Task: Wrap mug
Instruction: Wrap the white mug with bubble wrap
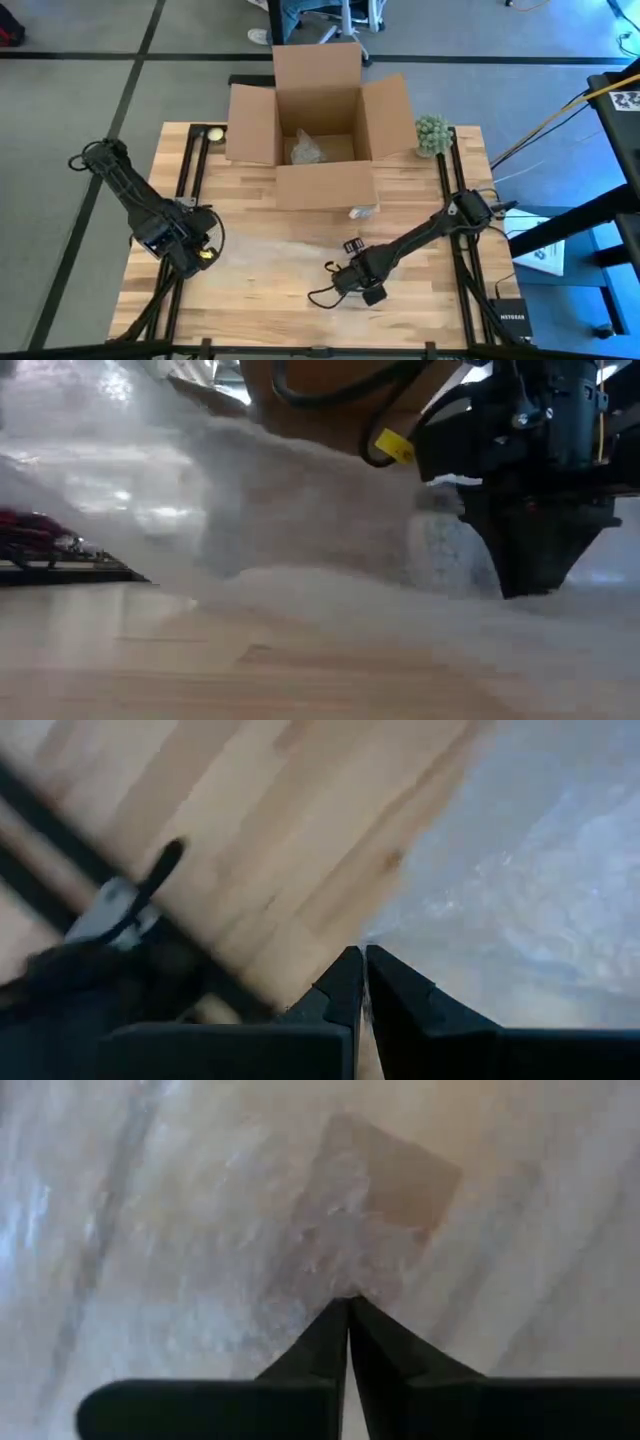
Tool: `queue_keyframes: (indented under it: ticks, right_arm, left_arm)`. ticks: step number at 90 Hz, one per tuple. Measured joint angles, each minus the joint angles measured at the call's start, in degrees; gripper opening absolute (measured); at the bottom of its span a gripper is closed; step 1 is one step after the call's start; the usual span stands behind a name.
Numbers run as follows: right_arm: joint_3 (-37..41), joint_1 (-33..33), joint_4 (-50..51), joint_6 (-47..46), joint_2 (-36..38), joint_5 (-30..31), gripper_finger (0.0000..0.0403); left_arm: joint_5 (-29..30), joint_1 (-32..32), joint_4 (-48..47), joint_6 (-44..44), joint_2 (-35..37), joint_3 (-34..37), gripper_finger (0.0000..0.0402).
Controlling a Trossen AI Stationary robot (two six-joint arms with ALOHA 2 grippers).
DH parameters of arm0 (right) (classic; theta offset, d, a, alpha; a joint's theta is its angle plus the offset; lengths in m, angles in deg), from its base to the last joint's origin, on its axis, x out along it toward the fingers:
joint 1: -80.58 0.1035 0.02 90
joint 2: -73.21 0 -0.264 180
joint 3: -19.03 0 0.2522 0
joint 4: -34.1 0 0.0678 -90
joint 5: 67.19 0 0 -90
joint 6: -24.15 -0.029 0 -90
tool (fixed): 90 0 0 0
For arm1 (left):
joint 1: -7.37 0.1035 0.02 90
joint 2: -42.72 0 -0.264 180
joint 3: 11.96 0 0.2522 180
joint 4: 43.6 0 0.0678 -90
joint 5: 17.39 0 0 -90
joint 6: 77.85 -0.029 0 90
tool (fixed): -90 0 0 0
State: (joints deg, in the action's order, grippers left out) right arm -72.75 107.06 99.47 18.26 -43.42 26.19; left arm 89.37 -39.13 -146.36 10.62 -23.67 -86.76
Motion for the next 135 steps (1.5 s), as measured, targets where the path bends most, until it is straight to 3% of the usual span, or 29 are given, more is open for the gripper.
queue_keyframes:
  ticks: [28, 41, 75, 83, 96, 110, 124, 135]
  right_arm:
    - [0.0, -0.3, 0.4, -1.2, 0.0, 0.4, 0.0001]
    - [0.0, -0.3, 0.3, -1.2, 0.0, 0.5, 0.0001]
    - [0.1, -0.2, 0.1, -1.3, 0.2, 1.5, 0.0001]
    - [0.2, -0.2, 0.4, -1.3, 0.8, 2.5, 0.0]
    - [-1.1, -0.3, 2.8, -1.4, 2.7, 5.3, 0.0]
    - [-2.2, -0.3, 0.2, -2.2, 4.0, 7.6, 0.0]
    - [-0.7, -0.3, -6.6, -5.6, 3.7, 4.6, 0.0]
    - [0.6, -0.3, -8.4, -10.6, 3.4, 4.1, 0.0]
  left_arm:
    - [0.4, 1.3, 4.3, -9.2, 0.0, 0.0, 0.0]
    - [-0.6, 2.8, 4.3, -9.6, -0.1, 0.0, 0.0005]
    - [-4.8, 8.3, 3.0, -20.2, 0.0, -0.4, 0.0128]
    - [-2.3, 9.4, 3.0, -21.0, 0.1, -2.5, 0.0147]
    - [2.9, 7.7, 17.6, -25.2, 0.1, -3.4, 0.0156]
    - [3.2, 5.9, 34.7, -29.5, -2.9, 2.9, 0.0157]
    - [5.1, 4.8, 38.6, -25.0, -9.6, 11.4, 0.0157]
    - [8.0, 4.4, 40.5, -15.8, -14.6, 16.6, 0.0157]
